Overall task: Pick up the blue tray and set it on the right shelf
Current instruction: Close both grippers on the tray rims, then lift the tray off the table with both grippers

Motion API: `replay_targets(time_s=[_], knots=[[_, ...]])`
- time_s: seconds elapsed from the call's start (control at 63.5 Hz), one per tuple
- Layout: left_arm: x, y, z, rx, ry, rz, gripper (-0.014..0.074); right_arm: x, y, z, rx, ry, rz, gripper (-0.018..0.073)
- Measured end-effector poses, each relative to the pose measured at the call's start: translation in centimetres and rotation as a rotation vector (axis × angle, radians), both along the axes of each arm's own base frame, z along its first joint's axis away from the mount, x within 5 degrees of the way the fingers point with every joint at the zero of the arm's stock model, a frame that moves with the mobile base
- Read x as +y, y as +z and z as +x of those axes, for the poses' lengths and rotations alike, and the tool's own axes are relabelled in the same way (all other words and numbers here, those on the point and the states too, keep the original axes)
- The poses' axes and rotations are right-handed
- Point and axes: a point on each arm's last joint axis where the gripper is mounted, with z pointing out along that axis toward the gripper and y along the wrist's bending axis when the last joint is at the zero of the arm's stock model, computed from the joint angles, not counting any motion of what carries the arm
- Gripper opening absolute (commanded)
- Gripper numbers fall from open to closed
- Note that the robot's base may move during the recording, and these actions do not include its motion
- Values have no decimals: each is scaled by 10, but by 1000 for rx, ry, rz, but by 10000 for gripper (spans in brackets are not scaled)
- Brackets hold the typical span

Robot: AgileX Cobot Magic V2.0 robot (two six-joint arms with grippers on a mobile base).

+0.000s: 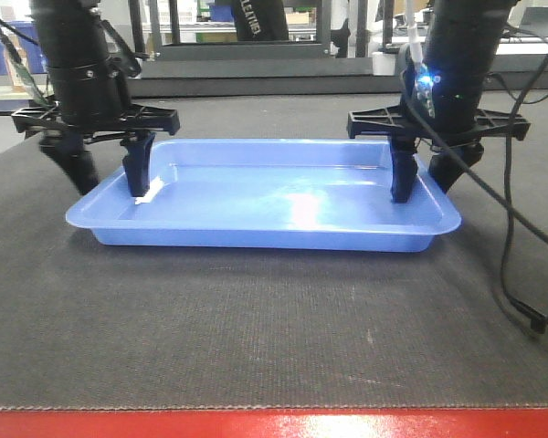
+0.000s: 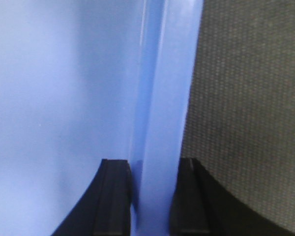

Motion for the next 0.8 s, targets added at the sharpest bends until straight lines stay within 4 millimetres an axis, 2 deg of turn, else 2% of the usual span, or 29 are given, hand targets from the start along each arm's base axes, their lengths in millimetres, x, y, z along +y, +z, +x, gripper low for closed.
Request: replay_targets(time_s=[0.031,0.079,0.283,0.409,0.598,0.803], knots=[[-1,0,0,3,0,-8,-64,0,0,0,0,0,0,57],[-2,1,0,3,10,-22,-27,0,0,0,0,0,0,57],[-3,4,-1,12,25,-41,-44,0,1,-2,18,-3,1,57],[-3,15,-4,26,24,-42,-44,-2,17,-9,20,-6,3,57],[0,68,-20,-66,7,-42,-44,-7,67,-27,-65,-6,29,57],[-4,130,-53,-178,-30,-64,-44,-18,122,-60,-131,-4,35,57]])
